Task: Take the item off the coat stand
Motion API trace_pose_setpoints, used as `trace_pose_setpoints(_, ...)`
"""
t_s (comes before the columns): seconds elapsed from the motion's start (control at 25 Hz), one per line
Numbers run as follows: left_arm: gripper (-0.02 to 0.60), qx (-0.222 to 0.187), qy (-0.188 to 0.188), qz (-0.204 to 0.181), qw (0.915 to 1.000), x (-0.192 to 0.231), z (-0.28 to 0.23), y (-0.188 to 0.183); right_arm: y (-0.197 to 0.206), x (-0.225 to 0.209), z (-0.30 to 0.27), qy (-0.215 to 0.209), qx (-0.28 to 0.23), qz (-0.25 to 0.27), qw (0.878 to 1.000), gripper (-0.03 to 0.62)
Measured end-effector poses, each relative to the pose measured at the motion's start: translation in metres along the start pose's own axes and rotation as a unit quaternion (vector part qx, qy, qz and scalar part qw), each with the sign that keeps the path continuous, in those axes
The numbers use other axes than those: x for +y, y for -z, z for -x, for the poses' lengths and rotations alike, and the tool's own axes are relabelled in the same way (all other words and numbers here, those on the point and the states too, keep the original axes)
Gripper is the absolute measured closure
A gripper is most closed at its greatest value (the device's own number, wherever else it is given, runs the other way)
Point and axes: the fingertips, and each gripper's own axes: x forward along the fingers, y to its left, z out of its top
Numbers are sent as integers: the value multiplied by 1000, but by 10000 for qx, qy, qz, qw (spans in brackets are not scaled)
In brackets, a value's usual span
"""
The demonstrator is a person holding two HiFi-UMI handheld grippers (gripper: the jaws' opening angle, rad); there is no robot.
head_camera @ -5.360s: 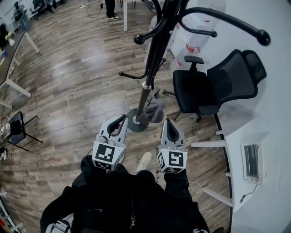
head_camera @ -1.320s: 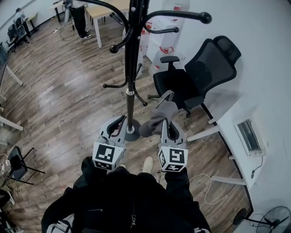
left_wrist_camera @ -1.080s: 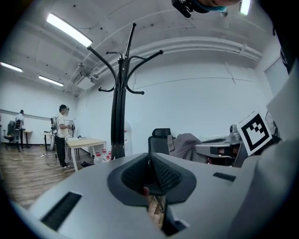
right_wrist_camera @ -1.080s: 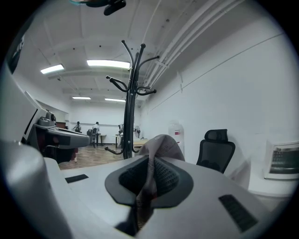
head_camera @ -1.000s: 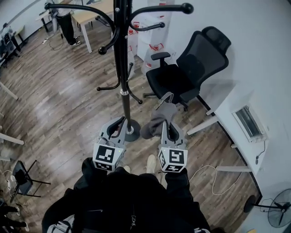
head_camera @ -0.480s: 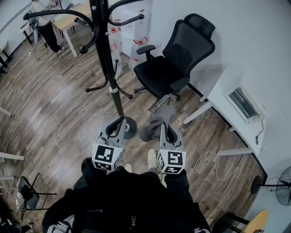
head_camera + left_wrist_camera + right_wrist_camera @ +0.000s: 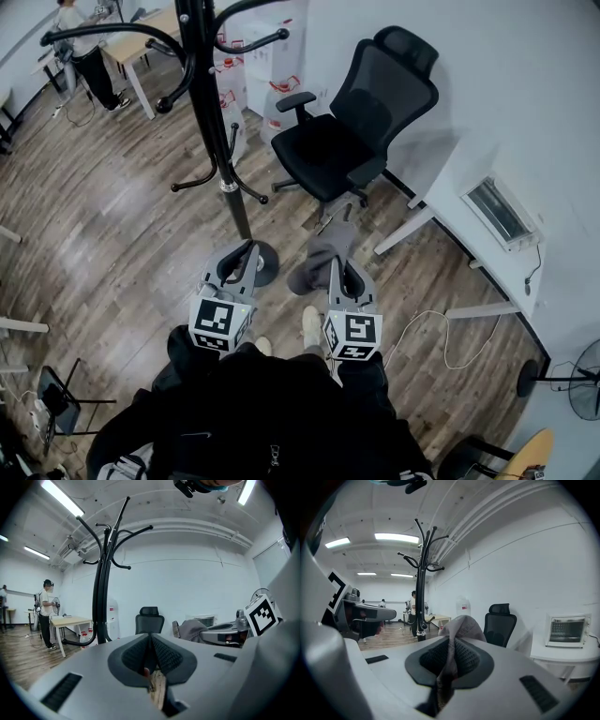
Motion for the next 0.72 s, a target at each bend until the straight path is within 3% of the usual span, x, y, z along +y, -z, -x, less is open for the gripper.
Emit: trace_pose_setpoints(0.72, 546, 29, -15, 6, 10000, 1, -3, 1, -1, 1, -4, -83, -3, -1, 10000, 560)
